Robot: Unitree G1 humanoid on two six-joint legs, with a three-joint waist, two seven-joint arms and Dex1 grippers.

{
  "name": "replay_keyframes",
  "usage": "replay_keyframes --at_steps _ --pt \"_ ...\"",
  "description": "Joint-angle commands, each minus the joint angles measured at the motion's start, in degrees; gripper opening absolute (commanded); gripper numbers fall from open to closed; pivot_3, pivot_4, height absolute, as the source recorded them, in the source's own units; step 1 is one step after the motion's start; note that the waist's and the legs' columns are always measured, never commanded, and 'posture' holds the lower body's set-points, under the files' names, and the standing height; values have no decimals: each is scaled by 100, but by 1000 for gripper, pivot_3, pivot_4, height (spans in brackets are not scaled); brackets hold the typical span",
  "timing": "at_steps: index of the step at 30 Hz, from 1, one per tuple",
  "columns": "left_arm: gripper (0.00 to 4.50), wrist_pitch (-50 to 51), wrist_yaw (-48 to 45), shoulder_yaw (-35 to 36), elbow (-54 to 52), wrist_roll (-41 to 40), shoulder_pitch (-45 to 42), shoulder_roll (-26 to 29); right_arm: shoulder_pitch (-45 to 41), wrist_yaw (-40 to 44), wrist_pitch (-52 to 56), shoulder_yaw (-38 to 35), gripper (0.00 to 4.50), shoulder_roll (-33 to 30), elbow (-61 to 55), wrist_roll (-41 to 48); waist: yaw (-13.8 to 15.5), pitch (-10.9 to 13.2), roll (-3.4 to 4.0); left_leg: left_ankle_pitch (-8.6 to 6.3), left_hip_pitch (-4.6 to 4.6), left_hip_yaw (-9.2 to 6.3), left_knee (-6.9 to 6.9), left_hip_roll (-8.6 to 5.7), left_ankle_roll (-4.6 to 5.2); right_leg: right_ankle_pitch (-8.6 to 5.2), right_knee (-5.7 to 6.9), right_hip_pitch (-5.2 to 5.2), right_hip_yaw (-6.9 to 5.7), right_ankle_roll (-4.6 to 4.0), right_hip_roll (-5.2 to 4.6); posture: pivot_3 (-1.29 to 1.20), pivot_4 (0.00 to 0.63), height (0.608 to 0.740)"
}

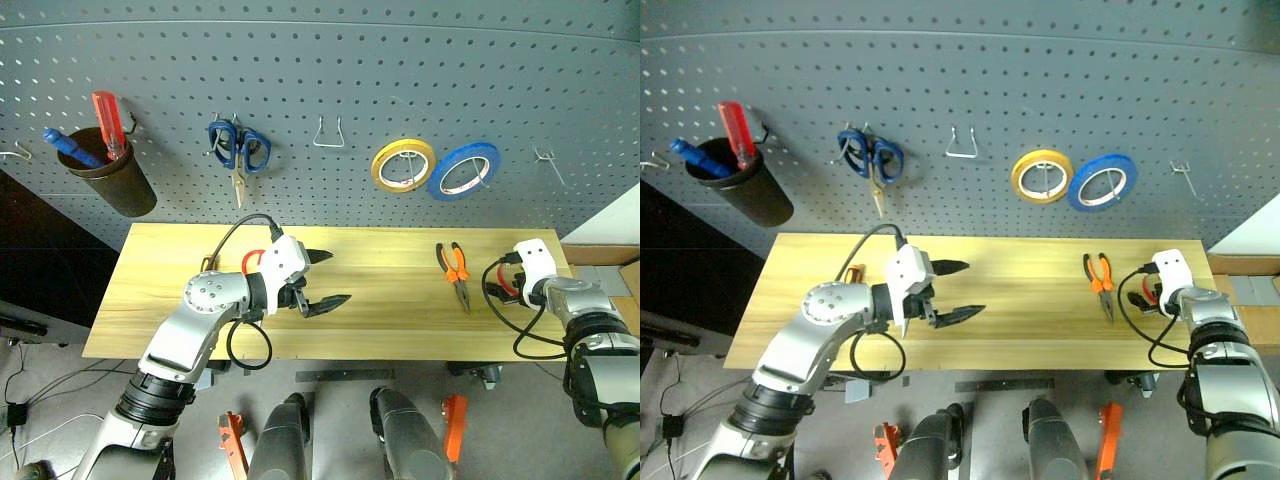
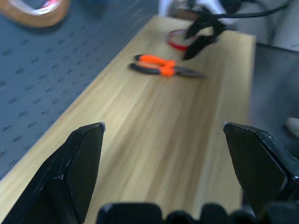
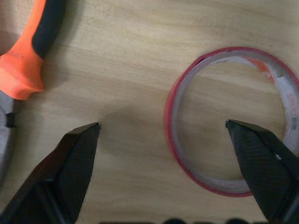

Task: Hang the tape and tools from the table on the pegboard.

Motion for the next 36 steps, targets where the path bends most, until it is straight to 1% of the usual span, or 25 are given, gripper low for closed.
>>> replay_keyframes --at_steps 1,4,10,15,17,20,21,22,23,26,29,30,32,35,36 --pt "4387 -37 -259 -10 -218 -172 -105 47 -54 167 191 96 3165 -110 284 -170 6 2 -2 0 0 -2 2 -1 0 0 0 0 -1 1 0 -74 346 740" --pt "4387 -78 -343 -13 -156 -108 -162 63 -67 216 160 195 2085 -98 355 -269 7 1 -2 0 0 -6 4 -8 0 2 2 1 -3 4 2 -71 339 740" --pt "4387 -112 -416 -24 -72 -84 -293 16 16 203 22 411 78 -73 377 -522 10 -1 -5 1 0 -11 11 -14 -1 5 1 6 -5 10 1 -79 323 740" --pt "4387 -44 -427 6 -190 -275 -414 -163 287 53 -490 601 32 -215 30 -763 20 -2 -7 1 -1 -15 16 -14 -1 6 1 8 -8 11 0 -106 323 740" --pt "4387 -86 -439 -63 -228 -267 -473 -248 529 9 -610 519 32 -367 -425 -695 32 -2 -7 1 -6 -18 21 -14 -1 7 1 8 -10 13 -3 -125 327 740" --pt "4387 -136 -470 -172 -252 -228 -548 -340 1221 21 -391 151 32 -606 -1688 -411 23 1 -1 1 -12 -19 24 -17 0 7 -1 7 -11 17 -12 -136 328 740" --pt "4387 -169 -483 -200 -249 -217 -572 -351 1522 23 -269 26 32 -682 -2237 -336 17 5 4 0 -13 -18 23 -18 0 7 -3 6 -10 18 -13 -143 330 740" --pt "4387 -185 -480 -211 -250 -229 -615 -389 2026 -8 -43 -214 32 -769 -3163 -230 10 10 13 0 -15 -16 22 -18 0 6 -3 5 -8 18 -14 -152 332 740" --pt "4387 -210 -467 -219 -250 -246 -678 -449 2677 -72 259 -562 32 -814 -4350 -113 17 17 26 0 -16 -16 20 -18 0 6 -4 3 -7 20 -14 -157 332 740" --pt "4387 -308 -404 -222 -201 -263 -848 -648 4202 -353 992 -1331 32 -590 -7237 36 13 25 44 0 -22 -25 14 -15 -1 -1 -1 -3 -11 30 -10 -189 338 740" --pt "4387 -388 -392 -229 -128 -261 -973 -800 5012 -826 1283 -1415 32 -260 -9066 -322 -87 29 41 0 -12 -17 14 -15 -2 0 1 -2 0 34 -3 -215 343 740" --pt "4387 -414 -399 -239 -96 -260 -1018 -845 5148 -1030 1431 -1384 32 -85 -9605 -437 -130 30 40 0 -12 -13 16 -16 -3 -11 -2 -2 4 60 1 -221 344 740" --pt "4387 -493 -420 -269 3 -232 -1109 -925 5196 -1397 1744 -1243 32 289 -10491 -619 -177 31 40 1 -8 -12 17 -15 -5 -13 -1 -2 6 64 7 -239 344 740" --pt "4387 -606 -448 -297 168 -189 -1223 -1003 4801 -1596 1941 -1047 32 483 -10853 -775 -246 32 38 10 -5 -11 22 -16 -14 -1 1 -2 8 71 13 -242 342 740" --pt "4387 -567 -402 -280 251 -235 -1324 -1099 4395 -1653 1896 -1059 32 466 -10681 -754 -273 33 37 15 -6 -11 25 -17 -13 6 -2 -2 9 80 12 -243 340 740"
